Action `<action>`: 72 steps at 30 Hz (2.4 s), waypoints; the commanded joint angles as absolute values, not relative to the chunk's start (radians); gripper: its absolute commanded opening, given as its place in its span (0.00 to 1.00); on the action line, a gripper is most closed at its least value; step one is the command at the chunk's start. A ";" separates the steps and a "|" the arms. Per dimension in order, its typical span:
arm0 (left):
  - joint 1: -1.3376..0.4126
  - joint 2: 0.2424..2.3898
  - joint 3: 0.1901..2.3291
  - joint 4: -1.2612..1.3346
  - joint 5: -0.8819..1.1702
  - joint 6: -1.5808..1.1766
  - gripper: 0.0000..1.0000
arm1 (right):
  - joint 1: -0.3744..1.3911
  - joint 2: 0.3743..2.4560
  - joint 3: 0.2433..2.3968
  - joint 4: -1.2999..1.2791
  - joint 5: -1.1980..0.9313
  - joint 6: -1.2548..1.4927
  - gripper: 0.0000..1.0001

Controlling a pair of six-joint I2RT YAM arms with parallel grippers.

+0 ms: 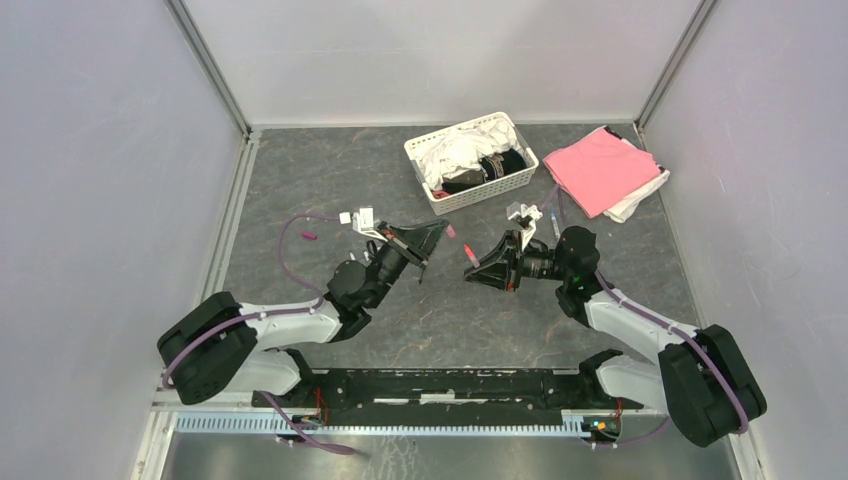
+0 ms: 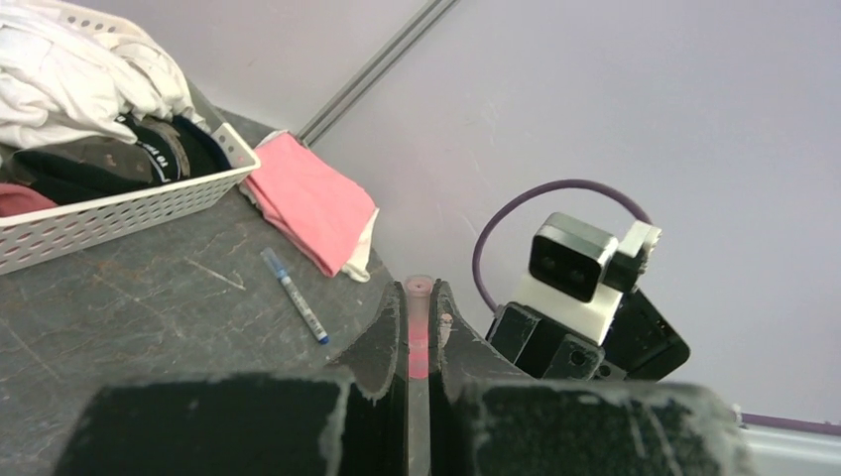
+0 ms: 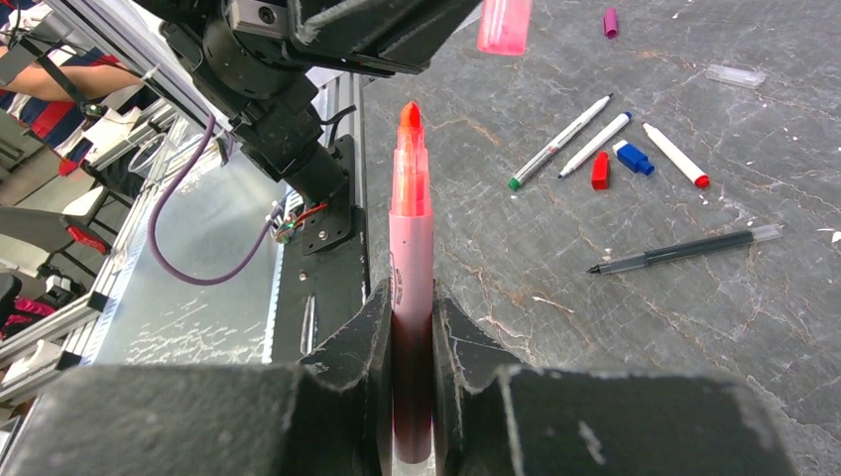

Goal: Insert the pens into the pen caps
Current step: Insert the pen cap onto the pen.

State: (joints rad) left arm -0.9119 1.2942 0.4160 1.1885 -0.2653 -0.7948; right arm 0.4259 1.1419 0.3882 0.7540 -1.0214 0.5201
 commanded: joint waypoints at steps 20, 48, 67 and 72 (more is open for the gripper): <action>-0.972 1.369 0.444 1.399 -0.292 -0.818 0.02 | 0.436 1.143 0.394 0.749 -0.974 0.519 0.00; -0.985 1.380 0.441 1.399 -0.281 -0.834 0.02 | 0.437 1.138 0.401 0.738 -0.969 0.508 0.00; -0.985 1.395 0.440 1.399 -0.267 -0.847 0.02 | 0.437 1.134 0.403 0.740 -0.966 0.504 0.00; -0.986 1.400 0.429 1.412 -0.264 -0.857 0.02 | 0.434 1.135 0.403 0.739 -0.965 0.504 0.00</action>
State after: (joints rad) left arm -0.9779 1.3922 0.4198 1.3506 -0.2768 -0.8295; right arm 0.4320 1.1446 0.3882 0.7235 -0.9813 0.5190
